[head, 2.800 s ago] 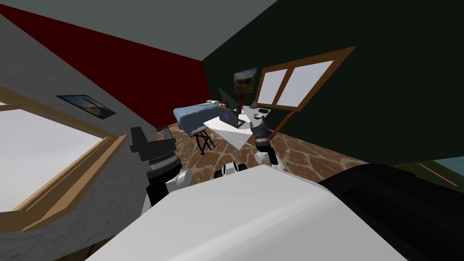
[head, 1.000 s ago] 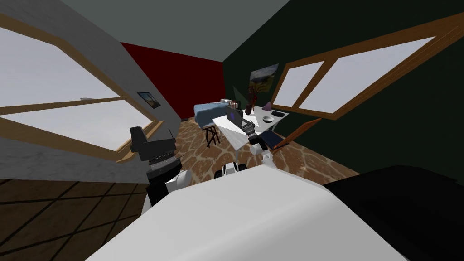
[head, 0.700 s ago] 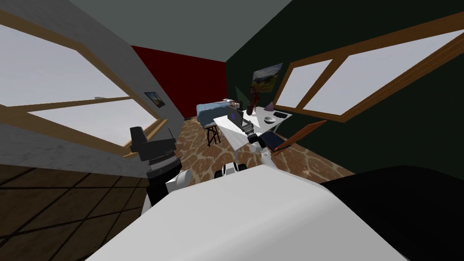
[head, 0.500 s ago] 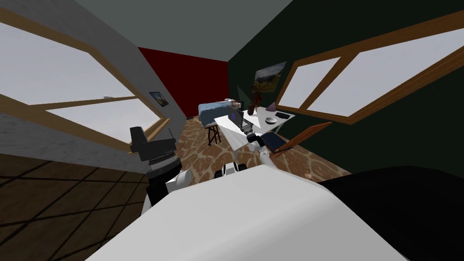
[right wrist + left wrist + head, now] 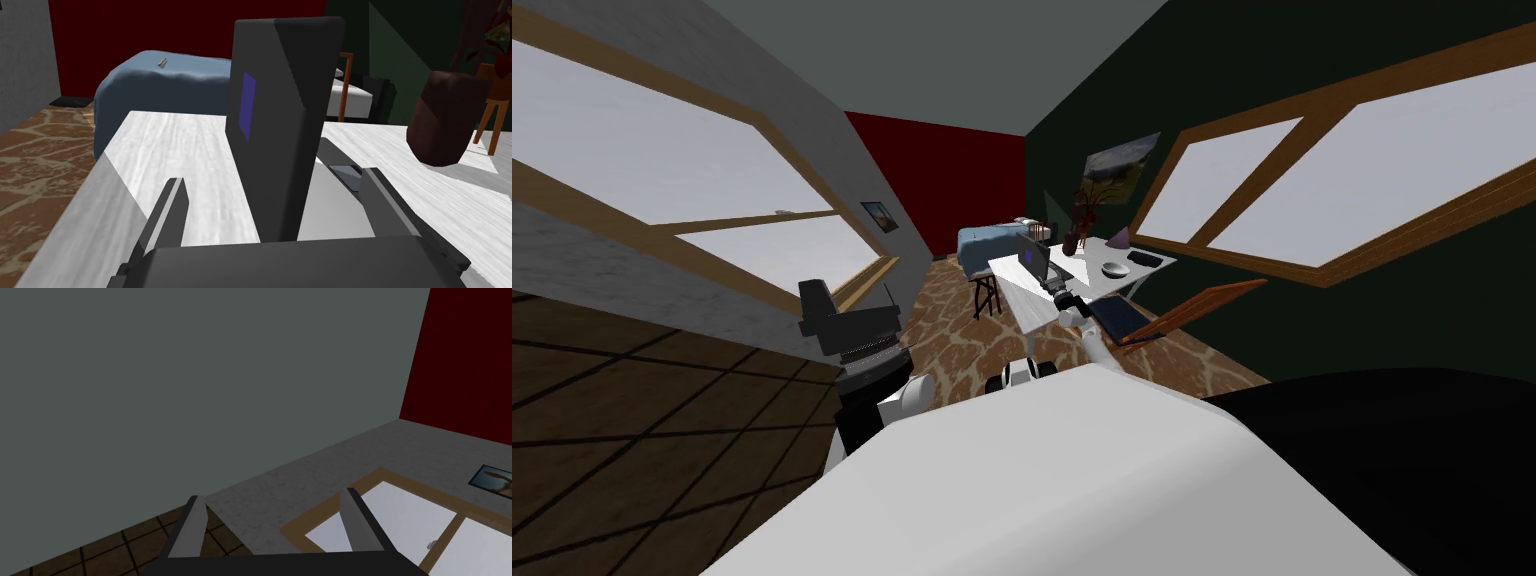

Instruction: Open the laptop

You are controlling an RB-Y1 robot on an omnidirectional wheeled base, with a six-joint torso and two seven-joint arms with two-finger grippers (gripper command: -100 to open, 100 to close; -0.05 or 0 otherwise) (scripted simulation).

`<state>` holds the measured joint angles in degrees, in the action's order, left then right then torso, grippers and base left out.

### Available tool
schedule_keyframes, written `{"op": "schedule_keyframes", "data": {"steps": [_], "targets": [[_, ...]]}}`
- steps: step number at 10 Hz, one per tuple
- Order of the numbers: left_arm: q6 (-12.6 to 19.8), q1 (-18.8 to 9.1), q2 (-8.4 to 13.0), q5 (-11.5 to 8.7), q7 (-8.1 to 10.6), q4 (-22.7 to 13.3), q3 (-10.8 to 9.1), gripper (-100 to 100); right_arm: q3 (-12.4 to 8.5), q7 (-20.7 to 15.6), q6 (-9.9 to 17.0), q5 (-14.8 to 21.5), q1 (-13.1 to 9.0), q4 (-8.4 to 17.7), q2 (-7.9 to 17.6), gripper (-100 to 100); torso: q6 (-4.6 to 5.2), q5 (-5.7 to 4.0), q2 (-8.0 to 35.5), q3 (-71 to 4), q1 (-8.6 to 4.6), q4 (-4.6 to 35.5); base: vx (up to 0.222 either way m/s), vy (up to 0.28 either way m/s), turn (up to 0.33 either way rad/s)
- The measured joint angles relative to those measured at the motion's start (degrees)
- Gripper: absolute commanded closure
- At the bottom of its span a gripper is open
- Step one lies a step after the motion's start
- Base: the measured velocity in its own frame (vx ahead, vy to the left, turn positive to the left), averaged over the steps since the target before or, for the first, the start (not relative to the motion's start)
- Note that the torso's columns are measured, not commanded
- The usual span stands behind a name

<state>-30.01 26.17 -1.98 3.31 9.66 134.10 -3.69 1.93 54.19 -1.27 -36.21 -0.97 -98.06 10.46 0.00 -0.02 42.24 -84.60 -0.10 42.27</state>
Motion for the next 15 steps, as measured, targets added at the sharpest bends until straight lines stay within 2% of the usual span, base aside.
{"op": "schedule_keyframes", "data": {"steps": [2, 6, 8, 11, 13, 15], "targets": [[0.0, 0.0, 0.0, 0.0, 0.00, 0.0, 0.00, 0, -0.6, 2.4, 1.2, -1.7, -1.5, 1.8, -0.1, -100, -0.01, 0.04, 0.0, 0.0, 0.17, 0.0, 0.000, -0.105, 0.129], [0.0, 0.0, 0.0, 0.0, 0.00, 0.0, 0.00, 0, -2.8, 8.9, 4.5, -7.0, -6.4, 7.7, -1.4, -100, 0.01, 0.00, 0.1, 0.0, 0.04, 0.0, -0.010, -0.153, 0.134], [0.0, 0.0, 0.0, 0.0, 0.00, 0.0, 0.00, 0, -3.5, 12.0, 5.2, -9.7, -8.8, 11.2, -1.8, -100, 0.01, 0.04, 0.0, 0.0, 0.15, 0.0, -0.004, -0.141, 0.086], [0.0, 0.0, 0.0, 0.0, 0.00, 0.0, 0.00, 0, -4.9, 15.1, 6.6, -12.4, -11.0, 14.3, -4.1, -100, 0.01, 0.05, 0.0, 0.0, 0.20, 0.0, 0.009, -0.104, 0.068], [0.0, 0.0, 0.0, 0.0, 0.00, 0.0, 0.00, 0, -5.5, 17.1, 6.7, -14.4, -13.2, 17.3, -5.9, -100, 0.00, 0.03, 0.0, 0.0, 0.12, 0.0, 0.024, -0.094, 0.062], [0.0, 0.0, 0.0, 0.0, 0.00, 0.0, 0.00, 0, -5.9, 18.3, 7.1, -15.5, -13.4, 17.9, -8.2, -100, 0.02, 0.05, 0.1, 0.1, 0.19, 0.0, 0.008, -0.037, 0.011]]}}
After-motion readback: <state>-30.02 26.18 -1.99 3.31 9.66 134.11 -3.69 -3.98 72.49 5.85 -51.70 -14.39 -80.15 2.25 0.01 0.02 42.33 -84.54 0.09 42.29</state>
